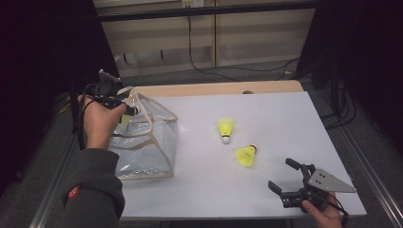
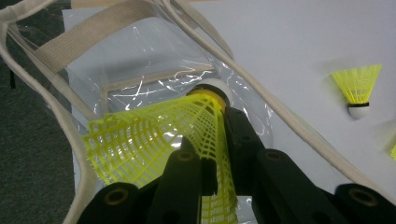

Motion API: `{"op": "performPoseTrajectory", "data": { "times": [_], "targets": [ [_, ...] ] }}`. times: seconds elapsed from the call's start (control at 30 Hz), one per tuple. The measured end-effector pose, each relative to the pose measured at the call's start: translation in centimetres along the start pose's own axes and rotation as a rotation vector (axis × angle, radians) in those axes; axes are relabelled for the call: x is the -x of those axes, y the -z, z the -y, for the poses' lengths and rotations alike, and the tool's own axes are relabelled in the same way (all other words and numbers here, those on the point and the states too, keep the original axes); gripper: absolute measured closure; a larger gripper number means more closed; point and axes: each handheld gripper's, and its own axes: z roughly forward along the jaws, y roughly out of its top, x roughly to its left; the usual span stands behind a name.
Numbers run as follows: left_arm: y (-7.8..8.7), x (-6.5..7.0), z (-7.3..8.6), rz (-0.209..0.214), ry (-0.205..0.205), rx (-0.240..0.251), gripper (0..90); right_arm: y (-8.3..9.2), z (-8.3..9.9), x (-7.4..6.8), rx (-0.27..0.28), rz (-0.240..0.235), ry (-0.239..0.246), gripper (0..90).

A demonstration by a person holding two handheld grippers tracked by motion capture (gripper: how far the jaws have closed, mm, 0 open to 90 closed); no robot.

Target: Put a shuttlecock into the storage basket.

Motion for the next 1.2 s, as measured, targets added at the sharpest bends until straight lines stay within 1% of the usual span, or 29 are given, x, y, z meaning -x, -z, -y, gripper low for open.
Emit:
{"op": "performPoseTrajectory", "data": {
  "times": [0.07, 0.1, 0.23, 0.3, 0.37, 0.43, 0.5, 0.57, 0.67, 0.77, 0.87, 0.97, 1.2],
  "targets": [
    [0.0, 0.0, 0.0, -0.003, 0.005, 0.015, 80.5, 0.0, 0.0, 0.0, 0.000, 0.000, 0.001, 2.2],
    [0.0, 0.0, 0.0, 0.001, 0.008, 0.014, 79.6, 0.0, 0.0, 0.0, 0.001, 0.000, 0.000, 2.2],
    [0.2, 0.0, 0.0, 0.004, 0.005, 0.019, 78.3, -0.1, 0.0, -0.1, 0.001, -0.001, -0.007, 2.2],
    [0.3, 0.1, 0.0, 0.008, 0.000, 0.017, 77.3, -0.1, 0.0, 0.0, 0.003, 0.000, -0.001, 2.2],
    [0.4, 0.2, 0.0, 0.012, 0.003, 0.030, 76.5, 0.0, 0.0, 0.0, 0.001, 0.000, -0.004, 2.2],
    [0.7, 0.2, -0.1, 0.019, -0.005, 0.024, 75.9, 0.0, 0.0, 0.0, 0.003, 0.000, -0.005, 2.2],
    [0.9, 0.4, -0.1, 0.024, 0.001, 0.033, 75.1, 0.0, 0.0, 0.0, 0.002, 0.000, -0.007, 2.2],
    [1.2, 0.5, -0.2, 0.029, -0.012, 0.031, 74.4, -0.1, 0.0, 0.0, 0.002, 0.001, -0.004, 2.2],
    [1.7, 1.0, -0.3, 0.043, -0.018, 0.043, 73.1, -0.1, 0.0, -0.1, 0.000, 0.001, -0.009, 2.3],
    [2.3, 1.4, -0.5, 0.059, -0.028, 0.046, 72.1, -0.1, 0.0, 0.0, 0.001, 0.001, -0.007, 2.2],
    [2.8, 1.9, -0.6, 0.090, -0.041, 0.057, 70.3, -0.1, 0.0, 0.0, 0.000, 0.001, -0.004, 2.3],
    [3.1, 2.5, -0.7, 0.105, -0.054, 0.058, 68.8, 0.0, 0.0, 0.0, 0.000, 0.002, 0.000, 2.2],
    [3.5, 4.0, -0.6, 0.182, -0.085, 0.070, 63.9, 0.0, -0.1, 0.0, 0.002, 0.002, -0.004, 2.3]
  ]
}}
